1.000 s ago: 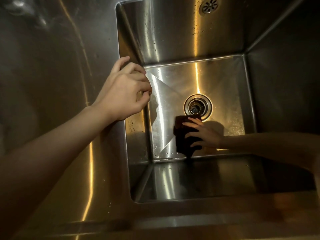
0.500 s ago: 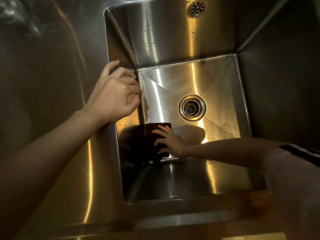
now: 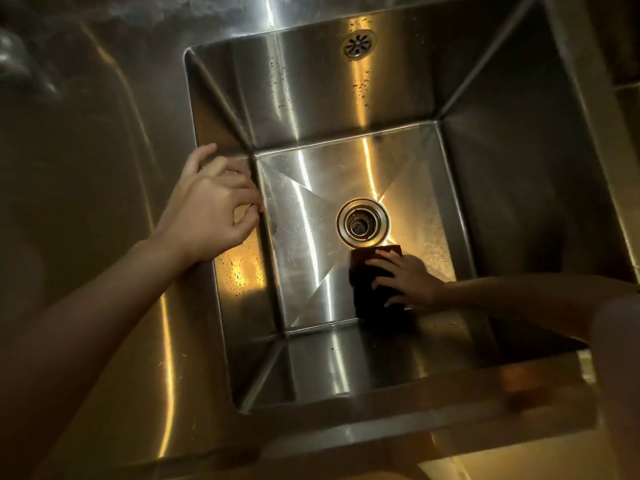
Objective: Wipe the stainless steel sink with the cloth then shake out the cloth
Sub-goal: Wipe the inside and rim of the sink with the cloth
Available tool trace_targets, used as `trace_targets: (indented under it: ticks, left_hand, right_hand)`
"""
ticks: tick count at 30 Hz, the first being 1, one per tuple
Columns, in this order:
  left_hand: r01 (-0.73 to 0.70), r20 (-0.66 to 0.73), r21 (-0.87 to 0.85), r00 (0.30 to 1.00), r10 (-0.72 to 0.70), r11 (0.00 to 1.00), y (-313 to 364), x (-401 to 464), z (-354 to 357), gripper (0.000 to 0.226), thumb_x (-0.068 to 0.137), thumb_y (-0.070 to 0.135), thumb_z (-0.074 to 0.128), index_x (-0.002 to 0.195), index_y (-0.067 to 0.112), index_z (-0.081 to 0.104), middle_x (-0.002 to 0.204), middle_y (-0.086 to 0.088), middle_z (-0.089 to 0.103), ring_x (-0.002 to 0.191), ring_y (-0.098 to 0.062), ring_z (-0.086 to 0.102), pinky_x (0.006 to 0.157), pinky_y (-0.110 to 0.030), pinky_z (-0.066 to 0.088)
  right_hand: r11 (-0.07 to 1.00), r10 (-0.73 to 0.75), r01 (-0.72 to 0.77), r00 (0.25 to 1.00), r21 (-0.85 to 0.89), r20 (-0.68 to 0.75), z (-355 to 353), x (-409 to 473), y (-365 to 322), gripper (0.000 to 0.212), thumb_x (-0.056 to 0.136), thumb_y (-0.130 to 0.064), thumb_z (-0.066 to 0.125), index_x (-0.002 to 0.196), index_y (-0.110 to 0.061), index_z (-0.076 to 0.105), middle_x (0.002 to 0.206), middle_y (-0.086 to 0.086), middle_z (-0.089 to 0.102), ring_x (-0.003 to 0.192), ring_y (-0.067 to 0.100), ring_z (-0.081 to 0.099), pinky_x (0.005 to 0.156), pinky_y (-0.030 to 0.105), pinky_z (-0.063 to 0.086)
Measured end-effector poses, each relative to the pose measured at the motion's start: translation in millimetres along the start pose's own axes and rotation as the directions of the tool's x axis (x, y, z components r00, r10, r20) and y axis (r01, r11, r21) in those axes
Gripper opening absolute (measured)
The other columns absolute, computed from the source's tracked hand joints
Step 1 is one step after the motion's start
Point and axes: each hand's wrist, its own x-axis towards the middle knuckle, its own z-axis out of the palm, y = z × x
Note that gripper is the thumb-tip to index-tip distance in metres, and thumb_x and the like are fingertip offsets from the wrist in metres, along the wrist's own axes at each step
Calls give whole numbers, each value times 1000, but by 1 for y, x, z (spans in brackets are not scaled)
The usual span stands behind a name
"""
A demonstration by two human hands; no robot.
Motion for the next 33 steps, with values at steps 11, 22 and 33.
trace_targets:
  ticks: [11,22,33]
  left_hand:
    - [5,-7,3,1000,-5,1000,-2,-1,2,27,83,29,52,83,17,76,86,6,72,106,-19,56,113,-52,24]
    - [0,-5,-11,1000,0,1000,0,0,1,26,83,26,53,81,17,77,83,5,71,103,-22,60,111,-55,26]
    - [7,-27,-36,1000,-8,999,-1,1,1,22,83,23,55,79,17,77,78,6,69,101,-22,61,112,-53,25]
  right_hand:
    - [952,-193,200,980,231,-52,20,125,-78,41,79,-37,74,115,-21,63,150,14,36,143,44,17,113,62,14]
    - [973,-160,169,985,158,-71,5,81,-40,37,83,-38,70,115,-23,61,150,13,37,141,42,26,110,59,28]
    - [965,-213,226,971,132,-105,28,73,-36,39,78,-39,75,111,-23,61,147,13,42,140,43,27,110,61,22]
